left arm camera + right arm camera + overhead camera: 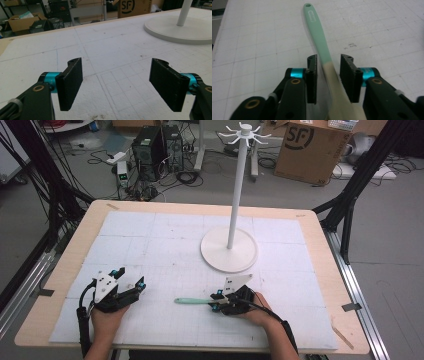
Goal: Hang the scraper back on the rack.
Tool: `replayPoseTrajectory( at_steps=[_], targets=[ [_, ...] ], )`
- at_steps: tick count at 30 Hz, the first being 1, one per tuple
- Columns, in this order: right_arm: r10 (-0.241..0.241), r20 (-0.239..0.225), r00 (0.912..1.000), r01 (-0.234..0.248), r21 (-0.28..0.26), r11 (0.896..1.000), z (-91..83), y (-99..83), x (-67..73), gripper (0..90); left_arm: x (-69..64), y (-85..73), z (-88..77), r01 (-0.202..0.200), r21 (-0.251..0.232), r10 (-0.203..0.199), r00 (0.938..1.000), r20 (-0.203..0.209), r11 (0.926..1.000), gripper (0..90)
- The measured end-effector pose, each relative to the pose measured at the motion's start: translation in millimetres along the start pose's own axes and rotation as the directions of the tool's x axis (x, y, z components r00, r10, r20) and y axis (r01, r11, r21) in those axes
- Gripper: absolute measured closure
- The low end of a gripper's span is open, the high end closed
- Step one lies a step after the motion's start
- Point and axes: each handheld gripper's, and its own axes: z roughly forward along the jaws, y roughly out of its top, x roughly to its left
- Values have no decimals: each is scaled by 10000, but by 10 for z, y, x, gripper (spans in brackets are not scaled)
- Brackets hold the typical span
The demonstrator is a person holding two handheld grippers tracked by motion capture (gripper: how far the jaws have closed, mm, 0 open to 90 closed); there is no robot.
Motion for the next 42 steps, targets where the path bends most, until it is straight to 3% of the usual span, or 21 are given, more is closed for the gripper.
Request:
replayPoseTrajectory(
  at_steps=[4, 9, 34, 42],
  targets=[
    [293, 61, 9996, -293, -9, 9996, -1, 0, -12, 768, -2, -1, -1, -4, -29, 4, 10000, -41, 10000, 275],
    [218, 152, 9996, -218, -28, 9998, -1, -1, -10, 788, -3, -1, -3, -15, -25, 15, 10000, -50, 10000, 277],
    [465, 220, 9987, -462, -131, 9988, -15, -12, -5, 821, 0, -1, -4, 7, -54, -7, 10000, -69, 10000, 282],
    [580, 488, 9971, -543, -743, 9958, -59, -38, -28, 821, 0, -1, -4, 3, -57, -4, 10000, -74, 10000, 283]
  ],
)
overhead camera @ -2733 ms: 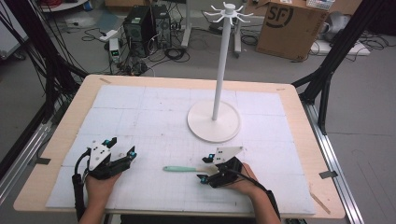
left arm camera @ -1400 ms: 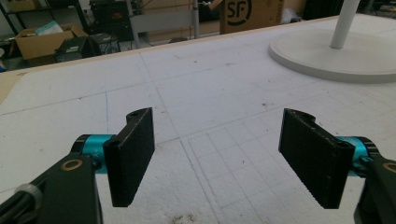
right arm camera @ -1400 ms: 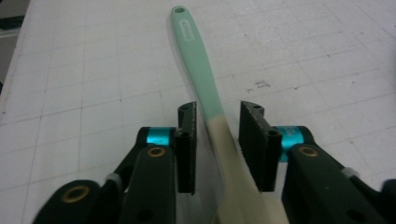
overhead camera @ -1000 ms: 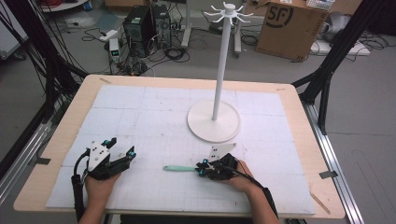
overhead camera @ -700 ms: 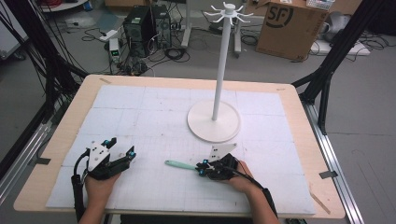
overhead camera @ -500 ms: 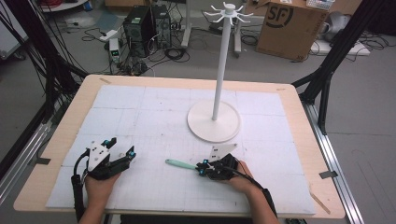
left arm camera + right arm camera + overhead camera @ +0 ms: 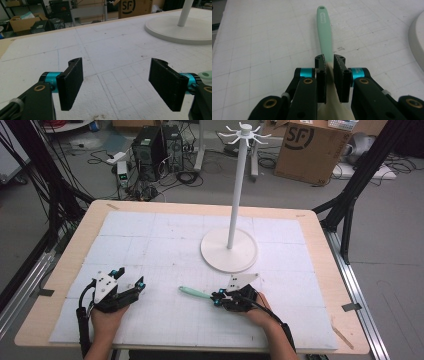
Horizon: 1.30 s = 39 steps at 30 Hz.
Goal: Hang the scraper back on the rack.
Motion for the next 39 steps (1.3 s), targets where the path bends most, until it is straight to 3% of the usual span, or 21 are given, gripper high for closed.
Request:
replayPoseTrajectory(
  at_steps=[10, 19, 24, 26, 32, 39],
  targets=[
    [442, 408, 9982, -412, -723, 9965, -78, -31, -1, 820, 2, -1, 0, -7, 17, 7, 10000, 2, 10000, 283],
    [980, 895, 9912, -800, -1863, 9792, -283, -61, 26, 820, 3, -1, 1, -6, 19, 6, 10000, 20, 10000, 284],
    [1446, 1300, 9809, -1034, -2808, 9542, -476, -77, 10, 820, -1, -1, 2, -8, 43, 8, 10000, 20, 10000, 285],
    [1585, 1447, 9767, -1112, -2906, 9504, -521, -113, -12, 820, 0, -1, 5, -16, 74, 16, 10000, 21, 10000, 285],
    [2209, 1912, 9564, -1468, -3393, 9292, -631, -267, -80, 819, 4, -1, 10, 3, 97, -4, 10000, 5, 10000, 285],
    [2618, 2560, 9305, -1403, -4111, 9007, -752, -330, -81, 819, 2, -1, 10, -3, 101, 3, 10000, -6, 9999, 286]
  ],
)
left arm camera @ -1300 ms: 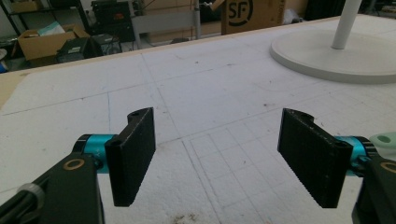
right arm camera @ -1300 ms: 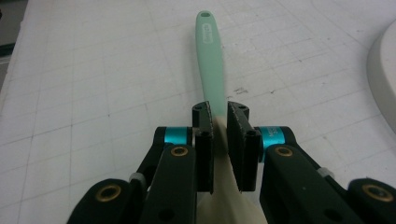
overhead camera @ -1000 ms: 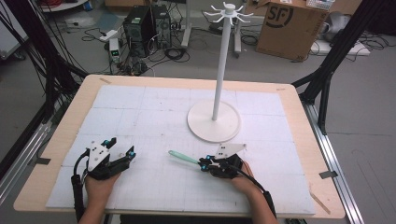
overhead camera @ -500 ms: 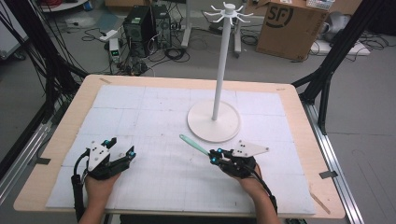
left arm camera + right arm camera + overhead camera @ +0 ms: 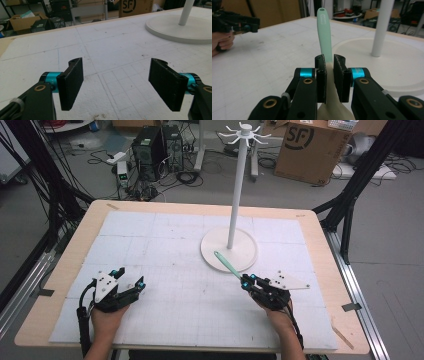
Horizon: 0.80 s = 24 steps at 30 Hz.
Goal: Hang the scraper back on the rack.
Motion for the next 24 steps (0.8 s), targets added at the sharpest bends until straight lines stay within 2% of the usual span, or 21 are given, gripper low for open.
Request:
replayPoseTrajectory(
  at_steps=[3, 8, 11, 20, 24],
  targets=[
    [11, 343, 9994, 0, -331, 9995, -32, 3, -11, 819, 0, 0, 0, 0, 0, 0, 10000, 2, 10000, 286],
    [60, 666, 9978, -4, -823, 9966, -92, 19, -22, 819, 2, -1, 2, 32, -13, -32, 10000, 22, 10000, 287],
    [214, 720, 9972, -127, -1195, 9928, -129, 35, -36, 819, 2, -1, 2, 33, -12, -33, 10000, 24, 10000, 287],
    [561, 1064, 9927, -357, -1848, 9821, -218, 73, -79, 819, 4, -2, 4, 35, 54, -35, 10000, 40, 10000, 287],
    [504, 1203, 9915, -247, -2065, 9781, -254, 127, -98, 820, 2, -3, 6, 71, 48, -71, 10000, 28, 10000, 287]
  ],
)
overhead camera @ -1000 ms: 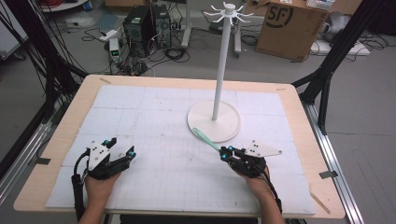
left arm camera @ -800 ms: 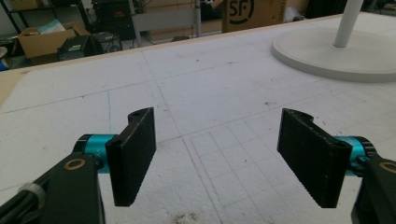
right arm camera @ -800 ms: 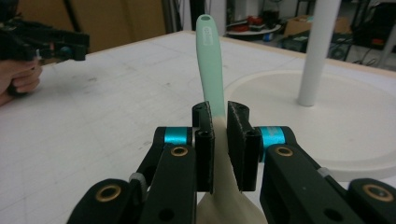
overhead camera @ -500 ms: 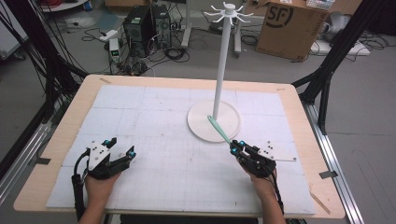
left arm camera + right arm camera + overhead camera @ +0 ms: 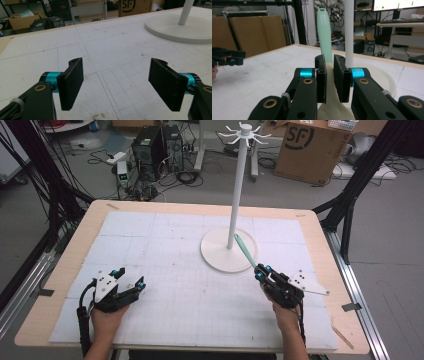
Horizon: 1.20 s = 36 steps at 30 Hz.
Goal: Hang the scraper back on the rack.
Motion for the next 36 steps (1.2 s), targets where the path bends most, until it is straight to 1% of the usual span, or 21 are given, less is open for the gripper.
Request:
replayPoseTrajectory(
  at_steps=[3, 5, 9, 11, 14, 19, 24, 29, 33, 36],
  targets=[
    [-21, 19, 10000, 22, -198, 9998, -20, 70, -9, 819, 0, 0, 2, -34, 20, 34, 10000, -20, 10000, 287],
    [46, 17, 10000, -45, -386, 9992, -38, 113, -20, 820, -2, 0, 2, -51, 21, 51, 10000, -13, 10000, 287],
    [-88, 233, 9997, 102, -600, 9981, -60, 197, -55, 819, -5, -1, 5, -49, 49, 49, 10000, -14, 10000, 287],
    [-134, 250, 9996, 151, -671, 9976, -69, 249, -73, 820, -5, -1, 5, -42, 58, 42, 10000, -8, 10000, 287],
    [-183, 281, 9994, 206, -820, 9964, -87, 351, -88, 819, -2, -1, 5, -39, 79, 39, 10000, -4, 10000, 287],
    [-462, 423, 9980, 504, -1046, 9932, -100, 537, -114, 819, -1, -3, 7, -10, 67, 9, 10000, 33, 10000, 286],
    [-434, 547, 9976, 508, -1415, 9886, -120, 668, -146, 819, 0, -2, 6, 2, 43, -2, 10000, 57, 10000, 286],
    [-542, 679, 9962, 639, -1494, 9867, -134, 756, -180, 819, -1, -2, 6, -1, 28, 1, 10000, 32, 10000, 285],
    [-461, 722, 9963, 576, -1668, 9843, -147, 836, -214, 819, -2, -3, 6, 8, 37, -8, 10000, 14, 10000, 286],
    [-587, 782, 9952, 716, -1749, 9820, -137, 929, -230, 819, -1, -1, 3, -1, 15, 1, 10000, 25, 10000, 285]
  ],
)
